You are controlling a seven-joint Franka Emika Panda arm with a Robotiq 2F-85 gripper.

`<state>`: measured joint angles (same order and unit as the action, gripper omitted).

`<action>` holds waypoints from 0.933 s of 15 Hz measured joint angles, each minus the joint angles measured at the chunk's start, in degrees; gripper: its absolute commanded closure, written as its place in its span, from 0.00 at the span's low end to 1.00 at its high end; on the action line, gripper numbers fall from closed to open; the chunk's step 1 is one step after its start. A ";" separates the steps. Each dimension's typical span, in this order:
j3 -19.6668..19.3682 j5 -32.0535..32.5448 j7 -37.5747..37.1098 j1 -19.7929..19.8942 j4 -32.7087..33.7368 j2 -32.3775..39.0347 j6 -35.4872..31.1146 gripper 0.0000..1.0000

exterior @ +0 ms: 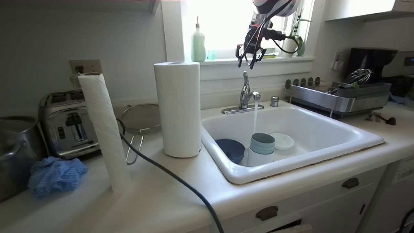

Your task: Move the tap nozzle to the left

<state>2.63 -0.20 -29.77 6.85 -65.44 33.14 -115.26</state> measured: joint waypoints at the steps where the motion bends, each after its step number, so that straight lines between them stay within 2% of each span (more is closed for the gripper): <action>1: -0.31 0.22 -1.28 -0.24 0.00 0.28 -1.10 0.76; 4: -1.32 1.92 -4.81 -1.07 0.01 0.59 -1.58 0.96; 5: -1.73 2.81 -5.89 -1.44 0.01 0.60 -1.35 0.99; 9: -3.26 5.92 -9.53 -3.01 0.01 0.69 -0.68 1.00; 14: -3.60 6.61 -12.01 -3.82 0.03 1.09 1.56 1.00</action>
<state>-0.97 6.41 -41.78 3.03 -65.41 34.23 -113.70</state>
